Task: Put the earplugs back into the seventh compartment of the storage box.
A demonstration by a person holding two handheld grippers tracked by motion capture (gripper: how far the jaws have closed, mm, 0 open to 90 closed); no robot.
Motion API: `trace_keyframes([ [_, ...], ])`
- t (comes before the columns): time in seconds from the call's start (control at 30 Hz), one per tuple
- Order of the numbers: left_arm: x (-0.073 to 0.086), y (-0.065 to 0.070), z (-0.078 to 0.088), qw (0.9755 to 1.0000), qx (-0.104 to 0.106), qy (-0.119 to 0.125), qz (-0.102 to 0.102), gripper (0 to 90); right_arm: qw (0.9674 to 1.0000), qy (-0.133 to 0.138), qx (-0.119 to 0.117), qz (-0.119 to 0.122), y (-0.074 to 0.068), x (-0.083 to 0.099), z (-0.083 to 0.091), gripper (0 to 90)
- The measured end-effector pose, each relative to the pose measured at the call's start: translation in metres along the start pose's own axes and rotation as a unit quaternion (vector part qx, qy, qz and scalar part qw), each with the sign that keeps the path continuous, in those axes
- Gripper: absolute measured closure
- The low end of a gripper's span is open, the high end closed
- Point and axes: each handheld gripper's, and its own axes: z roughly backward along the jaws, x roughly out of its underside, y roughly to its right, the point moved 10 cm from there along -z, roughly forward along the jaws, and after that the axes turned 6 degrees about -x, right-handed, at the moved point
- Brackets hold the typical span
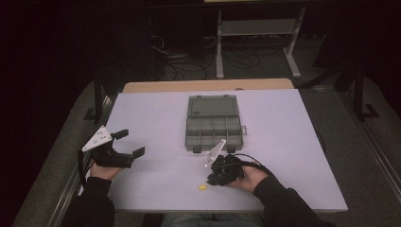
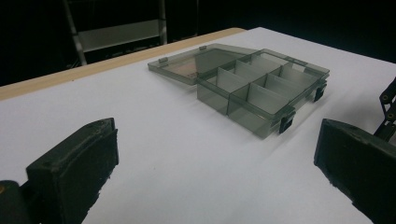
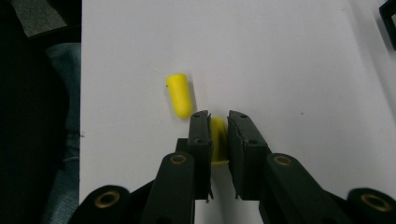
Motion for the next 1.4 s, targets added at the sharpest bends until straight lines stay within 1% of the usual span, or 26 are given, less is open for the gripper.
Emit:
trace_keyframes([
  [0.27, 0.000, 0.000, 0.000, 1.0000, 0.001, -0.001, 0.001, 0.0, 1.0000, 0.001, -0.002, -0.006, 0.001, 0.000, 0.004, 78.8],
  [0.53, 0.001, 0.001, -0.001, 1.0000, 0.002, -0.003, 0.001, 0.0, 0.9999, 0.004, -0.001, -0.011, 0.001, -0.003, 0.019, 79.1],
  [0.7, 0.001, 0.001, -0.001, 1.0000, 0.004, -0.004, 0.001, 0.0, 0.9999, 0.006, 0.002, -0.010, 0.003, -0.007, 0.024, 79.1],
  [0.83, 0.001, 0.001, -0.001, 1.0000, 0.004, -0.002, 0.002, 0.0, 0.9999, 0.009, 0.010, -0.009, 0.005, -0.010, 0.031, 79.1],
  [0.87, 0.001, 0.001, -0.001, 1.0000, 0.006, -0.002, 0.005, 0.0, 0.9996, 0.022, 0.014, -0.007, 0.007, -0.013, 0.036, 79.1],
  [0.93, 0.001, 0.002, -0.002, 1.0000, 0.008, -0.004, 0.003, 0.0, 0.9994, 0.031, 0.016, -0.009, 0.009, -0.015, 0.041, 79.3],
  [0.97, 0.001, 0.002, -0.002, 1.0000, 0.008, -0.004, 0.003, 0.0, 0.9994, 0.031, 0.016, -0.009, 0.009, -0.015, 0.041, 79.3],
  [1.0, 0.002, 0.002, -0.002, 0.9999, 0.008, -0.006, 0.002, 0.0, 0.9990, 0.038, 0.020, -0.012, 0.012, -0.016, 0.048, 79.3],
  [1.07, 0.002, 0.002, -0.003, 0.9999, 0.009, -0.006, 0.002, 0.0, 0.9989, 0.041, 0.021, -0.013, 0.013, -0.017, 0.051, 79.3],
  [1.1, 0.002, 0.003, -0.003, 0.9999, 0.009, -0.007, 0.003, 0.0, 0.9986, 0.045, 0.024, -0.013, 0.015, -0.018, 0.056, 79.4],
  [1.3, 0.002, 0.002, -0.003, 0.9999, 0.009, -0.005, 0.004, 0.0, 0.9983, 0.045, 0.035, -0.013, 0.022, -0.019, 0.065, 79.7],
  [1.4, 0.002, 0.002, -0.002, 0.9999, 0.010, -0.004, 0.006, 0.0, 0.9982, 0.042, 0.040, -0.017, 0.027, -0.020, 0.070, 79.8],
])
